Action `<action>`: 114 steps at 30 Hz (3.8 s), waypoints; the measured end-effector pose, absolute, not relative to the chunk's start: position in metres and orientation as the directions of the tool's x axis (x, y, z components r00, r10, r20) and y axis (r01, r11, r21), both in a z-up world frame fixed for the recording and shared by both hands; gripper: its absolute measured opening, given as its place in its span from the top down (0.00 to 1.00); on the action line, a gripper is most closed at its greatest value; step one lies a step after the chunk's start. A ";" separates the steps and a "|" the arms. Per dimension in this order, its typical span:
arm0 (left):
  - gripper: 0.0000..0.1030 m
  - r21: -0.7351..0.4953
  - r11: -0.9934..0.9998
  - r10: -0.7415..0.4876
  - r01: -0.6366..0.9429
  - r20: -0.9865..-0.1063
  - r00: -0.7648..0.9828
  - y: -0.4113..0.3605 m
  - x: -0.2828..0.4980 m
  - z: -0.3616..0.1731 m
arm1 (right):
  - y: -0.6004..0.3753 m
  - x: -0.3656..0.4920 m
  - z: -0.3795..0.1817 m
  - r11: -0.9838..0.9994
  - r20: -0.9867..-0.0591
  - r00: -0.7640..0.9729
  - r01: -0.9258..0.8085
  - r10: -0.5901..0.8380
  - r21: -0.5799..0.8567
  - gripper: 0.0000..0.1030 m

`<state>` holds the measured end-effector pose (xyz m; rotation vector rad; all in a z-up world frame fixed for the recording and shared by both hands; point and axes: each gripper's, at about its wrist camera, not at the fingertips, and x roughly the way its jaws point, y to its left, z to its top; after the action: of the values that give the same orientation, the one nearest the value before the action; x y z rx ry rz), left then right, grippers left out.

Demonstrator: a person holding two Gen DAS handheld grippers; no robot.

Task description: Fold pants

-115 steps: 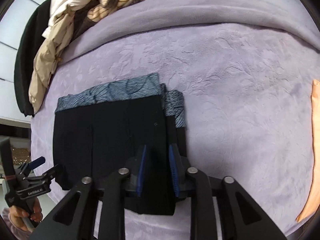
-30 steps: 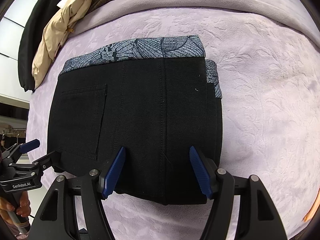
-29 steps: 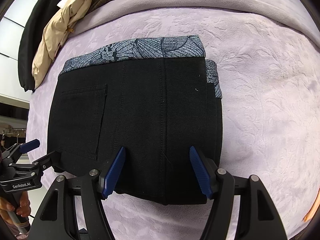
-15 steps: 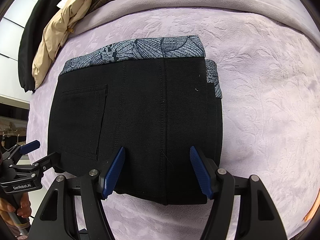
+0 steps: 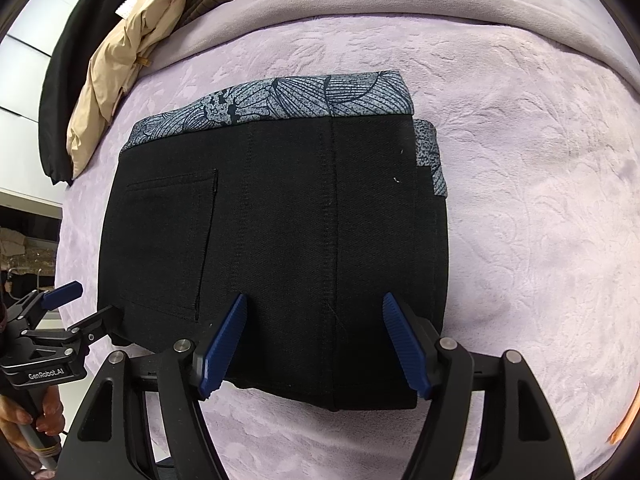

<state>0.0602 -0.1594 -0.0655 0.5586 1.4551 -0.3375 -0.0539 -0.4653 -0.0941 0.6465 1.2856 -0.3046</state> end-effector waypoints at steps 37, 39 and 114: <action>0.00 -0.330 0.789 -0.260 0.518 -0.944 -0.204 -0.164 0.156 -0.121 | -0.561 -0.102 -0.140 0.545 -0.751 0.451 0.517 0.482 0.660 0.22; 0.00 -0.360 0.771 -0.281 0.526 -0.932 -0.227 -0.170 0.157 -0.128 | -0.559 -0.093 -0.149 0.507 -0.692 0.473 0.472 0.545 0.722 0.22; 0.00 0.193 0.873 0.098 0.447 -0.969 0.227 -0.205 0.016 -0.014 | -0.434 -0.084 -0.034 0.825 -0.957 0.261 0.508 0.130 0.250 0.14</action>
<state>0.0159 -0.2053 -0.0141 0.4874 1.3345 -0.2545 -0.0842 -0.4341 -0.0340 0.5861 1.3010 -0.2764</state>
